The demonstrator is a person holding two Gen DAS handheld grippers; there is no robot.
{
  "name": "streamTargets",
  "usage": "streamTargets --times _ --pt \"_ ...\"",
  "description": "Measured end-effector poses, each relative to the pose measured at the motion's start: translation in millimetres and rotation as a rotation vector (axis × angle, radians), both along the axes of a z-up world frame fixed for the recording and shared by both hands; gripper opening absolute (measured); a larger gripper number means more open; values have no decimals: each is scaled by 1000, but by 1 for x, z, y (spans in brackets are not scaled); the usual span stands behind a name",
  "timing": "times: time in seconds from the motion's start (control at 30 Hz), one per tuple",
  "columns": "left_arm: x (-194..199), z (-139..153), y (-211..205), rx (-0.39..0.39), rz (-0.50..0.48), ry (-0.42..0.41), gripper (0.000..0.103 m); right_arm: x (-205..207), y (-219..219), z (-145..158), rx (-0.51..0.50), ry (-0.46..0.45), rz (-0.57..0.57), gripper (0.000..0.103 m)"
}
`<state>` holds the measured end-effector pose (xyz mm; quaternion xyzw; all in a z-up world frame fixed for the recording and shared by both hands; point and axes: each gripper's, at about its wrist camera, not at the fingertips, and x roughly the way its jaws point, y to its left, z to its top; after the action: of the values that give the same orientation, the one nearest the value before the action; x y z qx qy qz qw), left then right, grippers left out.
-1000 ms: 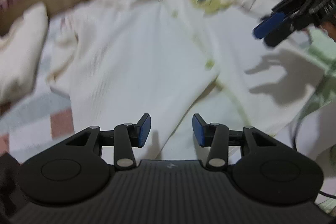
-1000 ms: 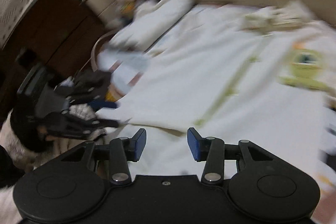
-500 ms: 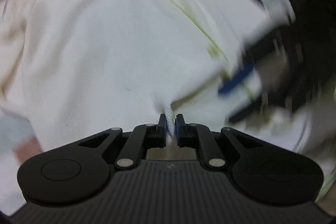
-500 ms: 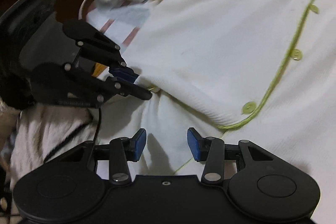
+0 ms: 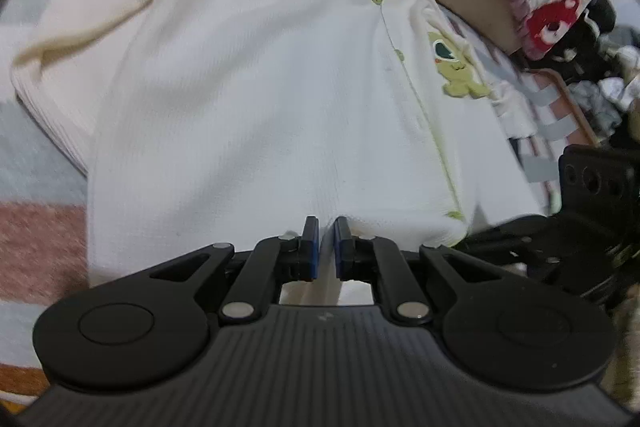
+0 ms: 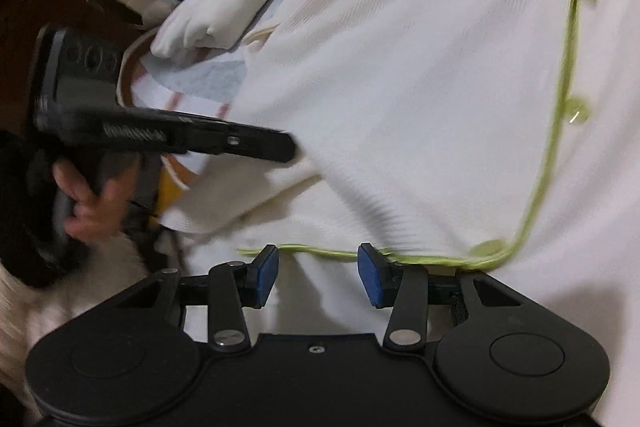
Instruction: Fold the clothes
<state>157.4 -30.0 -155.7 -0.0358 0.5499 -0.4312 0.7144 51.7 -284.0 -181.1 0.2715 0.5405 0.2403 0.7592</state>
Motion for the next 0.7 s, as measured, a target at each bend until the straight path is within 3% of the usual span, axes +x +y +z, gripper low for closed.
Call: streamTargets --times 0.07,0.17,0.3,0.33,0.4,0.43,0.53,0.6,0.67,0.7 --pt "0 -1 4 -11 -7 -7 7 2 1 -6 77 59 -28 55" --pt "2 1 8 -59 -15 -4 7 5 8 -13 96 100 -70 57" --pt "-4 10 12 -87 -6 -26 7 9 4 -25 182 166 -207 63" --pt "-6 13 14 -81 5 -39 7 9 2 -27 199 179 -236 61" --pt "-10 25 22 -54 31 -90 7 6 0 -27 210 180 -272 12" --pt "-13 32 26 -38 40 -120 7 4 -1 -22 194 158 -267 6" --pt "-30 57 38 -3 -9 -205 12 -5 -8 -3 226 97 -258 6" --pt "-50 73 42 32 -119 -267 22 -8 -12 14 266 83 -230 6" --pt "-71 81 43 105 -231 -342 49 -11 -14 33 286 76 -196 6" --pt "-83 81 41 160 -276 -384 52 -12 -16 42 293 79 -179 6"
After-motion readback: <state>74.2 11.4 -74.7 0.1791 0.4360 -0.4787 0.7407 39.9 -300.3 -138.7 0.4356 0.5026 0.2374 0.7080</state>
